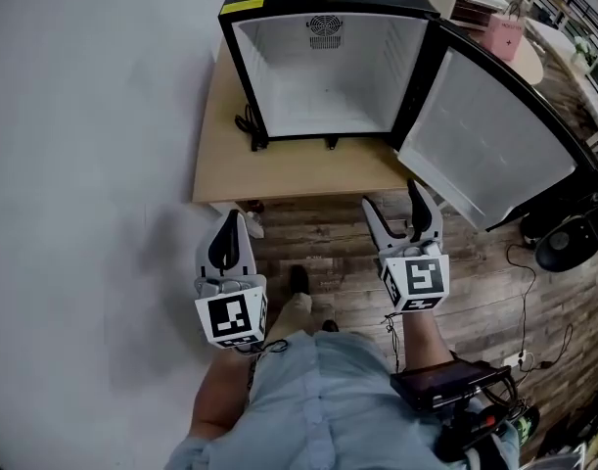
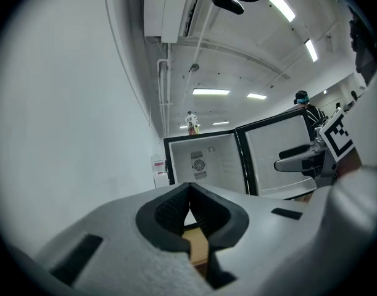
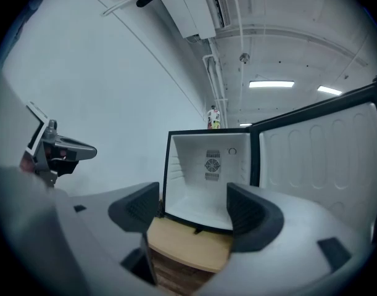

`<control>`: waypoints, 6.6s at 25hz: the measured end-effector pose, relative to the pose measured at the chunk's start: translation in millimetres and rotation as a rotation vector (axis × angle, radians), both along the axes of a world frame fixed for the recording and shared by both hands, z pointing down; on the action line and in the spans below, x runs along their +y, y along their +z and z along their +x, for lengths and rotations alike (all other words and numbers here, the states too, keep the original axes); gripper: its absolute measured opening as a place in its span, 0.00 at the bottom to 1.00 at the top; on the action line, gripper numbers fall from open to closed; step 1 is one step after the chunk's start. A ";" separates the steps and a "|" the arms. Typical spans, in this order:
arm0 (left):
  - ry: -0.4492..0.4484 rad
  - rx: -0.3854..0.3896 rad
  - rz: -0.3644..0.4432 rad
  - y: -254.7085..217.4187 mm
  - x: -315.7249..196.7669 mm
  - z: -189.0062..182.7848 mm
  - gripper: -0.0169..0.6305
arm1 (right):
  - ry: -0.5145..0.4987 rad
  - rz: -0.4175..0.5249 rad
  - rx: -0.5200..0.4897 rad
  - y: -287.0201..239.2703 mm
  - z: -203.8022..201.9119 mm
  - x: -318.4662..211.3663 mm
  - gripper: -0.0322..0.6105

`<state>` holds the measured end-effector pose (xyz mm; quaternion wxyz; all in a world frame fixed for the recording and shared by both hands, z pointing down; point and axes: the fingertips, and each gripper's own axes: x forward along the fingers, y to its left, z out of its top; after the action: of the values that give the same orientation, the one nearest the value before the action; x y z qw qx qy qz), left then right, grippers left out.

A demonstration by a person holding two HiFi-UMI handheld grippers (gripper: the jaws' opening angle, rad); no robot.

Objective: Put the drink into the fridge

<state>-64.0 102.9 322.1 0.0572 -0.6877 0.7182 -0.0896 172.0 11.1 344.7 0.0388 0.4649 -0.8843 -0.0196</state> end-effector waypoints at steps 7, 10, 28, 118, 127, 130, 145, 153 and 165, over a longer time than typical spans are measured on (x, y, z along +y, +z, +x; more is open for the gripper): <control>0.009 0.024 -0.057 35.7 -63.2 -39.7 0.04 | 0.026 -0.061 0.035 31.2 -32.0 -57.4 0.59; 0.026 0.025 -0.065 39.8 -94.6 -52.4 0.04 | 0.042 -0.065 0.036 32.8 -43.5 -84.3 0.59; 0.125 0.005 0.077 -21.5 -235.9 -112.8 0.04 | 0.166 0.077 -0.022 -35.5 -83.6 -194.2 0.59; -0.030 0.147 0.044 6.1 -259.5 -167.7 0.04 | -0.125 0.077 -0.085 -303.0 -154.9 -371.7 0.67; 0.077 0.133 0.027 7.2 -237.7 -143.0 0.04 | -0.137 0.093 -0.091 -298.7 -144.2 -296.4 0.67; 0.100 0.126 0.027 9.2 -229.9 -135.8 0.04 | -0.148 0.098 -0.093 -291.3 -140.8 -272.8 0.67; 0.233 0.096 0.023 18.7 -221.8 -88.9 0.04 | -0.110 0.037 -0.109 -214.5 -109.2 -206.2 0.67; 0.292 0.078 -0.004 40.8 -232.4 -65.7 0.04 | -0.075 -0.020 -0.127 -148.5 -91.6 -207.1 0.67; 0.357 0.031 -0.084 68.4 -239.5 -32.2 0.04 | -0.056 -0.096 -0.131 -48.7 -89.0 -208.7 0.67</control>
<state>-96.2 -136.7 390.5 0.0325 -0.8072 0.5812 -0.0974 83.0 -197.6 295.9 0.0029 0.4380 -0.8975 0.0522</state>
